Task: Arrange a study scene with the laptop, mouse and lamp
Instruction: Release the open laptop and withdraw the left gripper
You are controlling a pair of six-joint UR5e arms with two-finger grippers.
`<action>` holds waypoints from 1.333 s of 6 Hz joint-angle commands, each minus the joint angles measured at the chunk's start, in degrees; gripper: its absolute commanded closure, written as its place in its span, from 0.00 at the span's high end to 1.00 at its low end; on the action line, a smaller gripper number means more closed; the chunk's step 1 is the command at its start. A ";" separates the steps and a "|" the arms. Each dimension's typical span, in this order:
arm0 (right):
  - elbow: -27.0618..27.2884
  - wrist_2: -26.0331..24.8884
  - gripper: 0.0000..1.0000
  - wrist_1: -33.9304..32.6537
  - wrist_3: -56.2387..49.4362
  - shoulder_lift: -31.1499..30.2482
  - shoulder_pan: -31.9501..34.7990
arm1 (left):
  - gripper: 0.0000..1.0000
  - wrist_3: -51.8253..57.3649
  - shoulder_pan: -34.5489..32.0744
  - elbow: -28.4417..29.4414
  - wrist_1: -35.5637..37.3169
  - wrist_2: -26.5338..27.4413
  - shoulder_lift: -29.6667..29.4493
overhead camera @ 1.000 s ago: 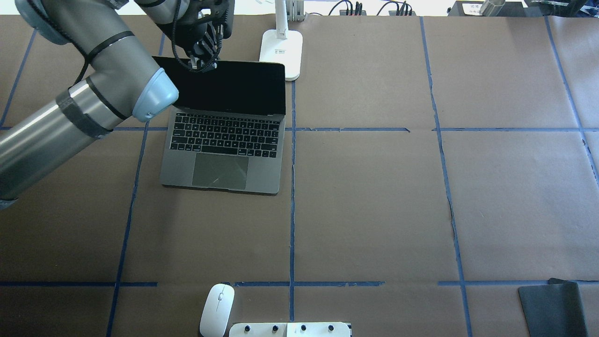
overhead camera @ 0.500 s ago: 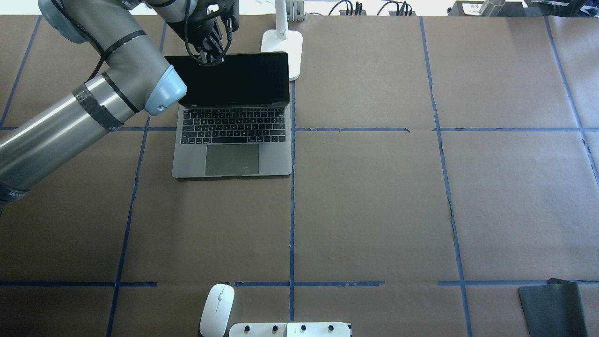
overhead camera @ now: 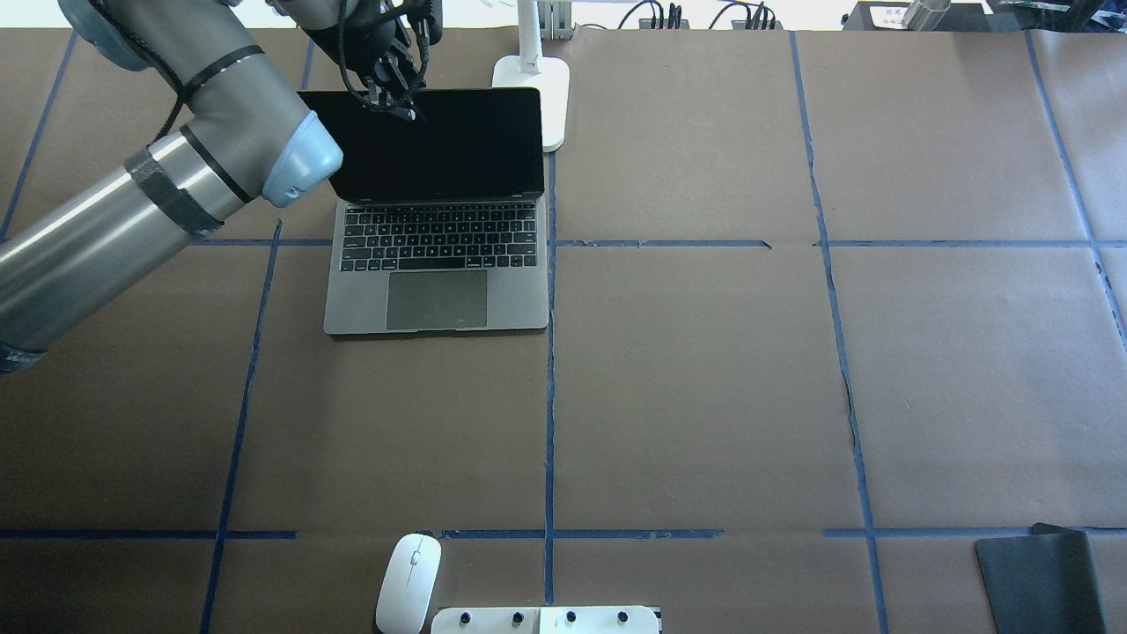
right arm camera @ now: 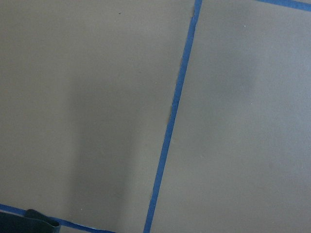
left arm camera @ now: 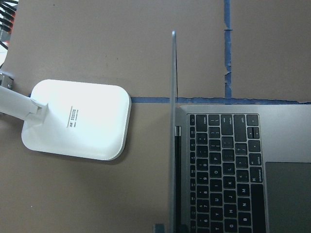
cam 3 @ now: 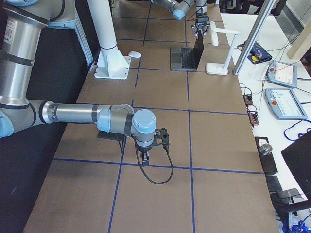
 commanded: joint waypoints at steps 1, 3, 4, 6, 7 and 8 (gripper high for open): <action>0.06 0.00 1.00 0.09 0.00 0.00 0.00 | 0.97 0.39 -5.16 -1.79 0.37 -7.41 2.78; 0.67 -0.09 1.00 0.52 -0.17 1.74 0.00 | 0.99 0.48 -12.37 -5.54 0.46 -15.36 13.45; 1.63 0.00 1.00 0.88 1.22 1.76 0.00 | 1.00 0.04 -14.14 -7.05 1.50 -15.04 17.26; 1.91 2.09 1.00 0.88 2.19 1.67 -0.09 | 1.00 -2.66 -15.83 -7.42 16.33 -14.25 22.47; 2.17 3.76 1.00 1.05 5.24 1.67 -0.09 | 1.00 -6.08 -15.83 -9.16 23.50 -8.33 22.83; 2.95 4.39 1.00 1.05 9.89 1.32 -0.35 | 1.00 -11.59 -18.01 -11.26 24.70 -5.40 27.62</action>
